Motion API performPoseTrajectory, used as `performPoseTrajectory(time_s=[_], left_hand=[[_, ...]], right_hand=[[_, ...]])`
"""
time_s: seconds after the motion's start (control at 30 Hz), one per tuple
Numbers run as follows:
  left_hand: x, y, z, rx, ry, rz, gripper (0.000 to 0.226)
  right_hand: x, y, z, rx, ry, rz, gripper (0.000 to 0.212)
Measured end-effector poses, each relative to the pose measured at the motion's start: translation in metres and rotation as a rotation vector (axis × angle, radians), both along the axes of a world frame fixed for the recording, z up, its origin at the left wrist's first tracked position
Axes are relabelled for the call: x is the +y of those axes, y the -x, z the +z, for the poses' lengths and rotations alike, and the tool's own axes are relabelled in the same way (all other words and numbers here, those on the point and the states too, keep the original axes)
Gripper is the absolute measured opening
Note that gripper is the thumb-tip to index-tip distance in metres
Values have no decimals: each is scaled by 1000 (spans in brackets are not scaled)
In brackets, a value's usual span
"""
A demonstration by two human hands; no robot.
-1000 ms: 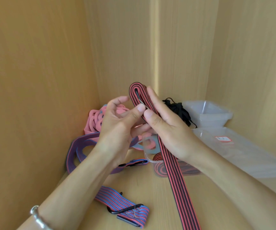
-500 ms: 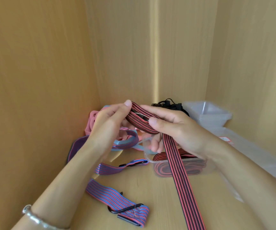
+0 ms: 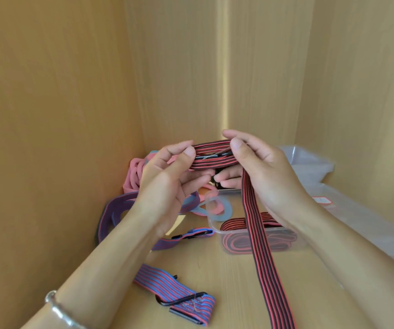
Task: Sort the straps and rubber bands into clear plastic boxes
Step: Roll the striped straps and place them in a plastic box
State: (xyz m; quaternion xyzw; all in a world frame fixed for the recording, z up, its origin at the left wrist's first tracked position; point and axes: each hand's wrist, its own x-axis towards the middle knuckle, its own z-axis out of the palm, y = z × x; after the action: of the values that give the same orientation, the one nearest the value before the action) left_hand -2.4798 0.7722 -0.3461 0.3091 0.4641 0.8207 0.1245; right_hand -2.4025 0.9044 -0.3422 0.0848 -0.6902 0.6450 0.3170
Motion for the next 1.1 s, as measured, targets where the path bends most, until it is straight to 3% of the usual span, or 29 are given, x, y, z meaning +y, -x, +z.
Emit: performPoseTrajectory(time_s=[0.1,0.17,0.3,0.43,0.5,0.77,0.97,1.1], left_hand=[[2,0,-2,-13,-73,-2,12],[3,0,-3,6,-74,-14,22],[0,4,-5,135,121,-13,23],[-4,10,-5,268,250,7,55],[-5,9,-5,345,316,-30,60],[-4,1,-4,379,260,-73,25],[5,-13,-3,359,109,150,2],[8,-10,-3,311,58,331,7]], right_hand=[[-4,-1,0,3,17,58,27],[-5,-1,1,8,17,73,23],[1,-3,1,-45,43,87,16],[3,-4,-2,-129,-78,168,23],[0,-4,-4,-161,-169,210,25],[-3,-2,-6,-167,-206,201,33],[-10,-3,-4,-135,-163,142,26],[-13,-5,-5,-168,-205,144,47]])
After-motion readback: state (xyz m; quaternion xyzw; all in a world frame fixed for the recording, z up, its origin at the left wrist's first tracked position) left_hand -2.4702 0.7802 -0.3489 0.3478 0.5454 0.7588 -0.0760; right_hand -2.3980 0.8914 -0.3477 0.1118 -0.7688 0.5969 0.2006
